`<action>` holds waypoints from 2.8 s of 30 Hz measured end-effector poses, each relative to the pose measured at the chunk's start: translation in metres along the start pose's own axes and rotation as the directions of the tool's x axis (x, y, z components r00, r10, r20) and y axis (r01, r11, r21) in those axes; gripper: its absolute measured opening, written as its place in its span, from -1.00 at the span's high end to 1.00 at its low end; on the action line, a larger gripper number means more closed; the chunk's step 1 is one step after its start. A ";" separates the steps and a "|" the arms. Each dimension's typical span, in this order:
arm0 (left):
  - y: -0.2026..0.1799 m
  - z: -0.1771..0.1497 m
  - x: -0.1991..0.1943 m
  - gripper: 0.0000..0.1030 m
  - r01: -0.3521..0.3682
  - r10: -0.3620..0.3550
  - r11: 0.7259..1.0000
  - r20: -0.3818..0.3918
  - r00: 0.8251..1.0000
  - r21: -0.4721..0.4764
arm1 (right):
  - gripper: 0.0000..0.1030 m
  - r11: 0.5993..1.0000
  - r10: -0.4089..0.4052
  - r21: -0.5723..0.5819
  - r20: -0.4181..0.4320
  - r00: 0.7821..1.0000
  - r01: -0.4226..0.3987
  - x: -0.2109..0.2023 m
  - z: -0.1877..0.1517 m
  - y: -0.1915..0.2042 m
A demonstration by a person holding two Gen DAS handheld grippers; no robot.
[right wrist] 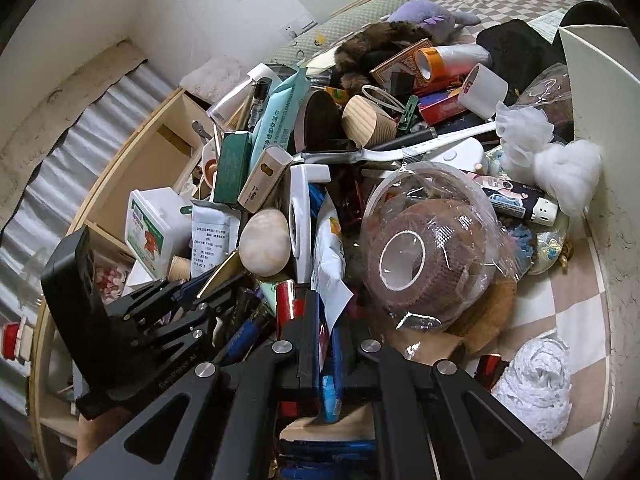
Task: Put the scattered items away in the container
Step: 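Lower the left tool onto the gold lipstick tube in the pile, then close the left tool on the gold lipstick while the right tool grasps a white medicine packet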
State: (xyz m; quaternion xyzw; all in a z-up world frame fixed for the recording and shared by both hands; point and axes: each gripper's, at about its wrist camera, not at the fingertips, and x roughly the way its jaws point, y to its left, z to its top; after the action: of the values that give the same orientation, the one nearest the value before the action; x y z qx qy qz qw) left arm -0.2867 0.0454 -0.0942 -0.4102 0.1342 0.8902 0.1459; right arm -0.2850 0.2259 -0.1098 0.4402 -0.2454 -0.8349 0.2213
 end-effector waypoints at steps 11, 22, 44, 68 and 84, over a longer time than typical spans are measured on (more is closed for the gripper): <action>0.016 -0.005 -0.017 0.76 0.065 -0.062 0.983 0.022 0.998 -0.170 | 0.87 1.000 -0.007 -0.030 0.031 1.000 0.008 -0.004 0.000 0.004; 0.009 -0.017 -0.039 0.76 0.075 -0.066 0.975 0.047 0.997 -0.209 | 0.88 1.000 0.017 -0.003 0.095 0.995 -0.016 -0.037 -0.005 0.000; 0.007 -0.025 -0.067 0.75 0.117 -0.087 0.955 0.122 0.989 -0.271 | 0.88 0.996 0.071 0.041 0.220 0.973 -0.082 -0.086 -0.020 0.005; -0.001 -0.026 -0.067 0.75 0.162 -0.132 0.950 0.126 0.983 -0.268 | -0.12 0.994 -0.110 0.001 0.095 0.989 0.110 -0.042 -0.020 -0.009; -0.005 -0.026 -0.065 0.75 0.187 -0.159 0.948 0.125 0.979 -0.259 | 0.73 0.996 -0.043 -0.069 0.088 0.995 0.049 -0.011 -0.002 0.012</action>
State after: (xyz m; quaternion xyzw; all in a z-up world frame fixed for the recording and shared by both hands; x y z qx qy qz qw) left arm -0.2259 0.0311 -0.0612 -0.3900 -0.0322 0.9039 0.1730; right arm -0.2762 0.2229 -0.0966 0.4009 -0.2150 -0.8662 0.2067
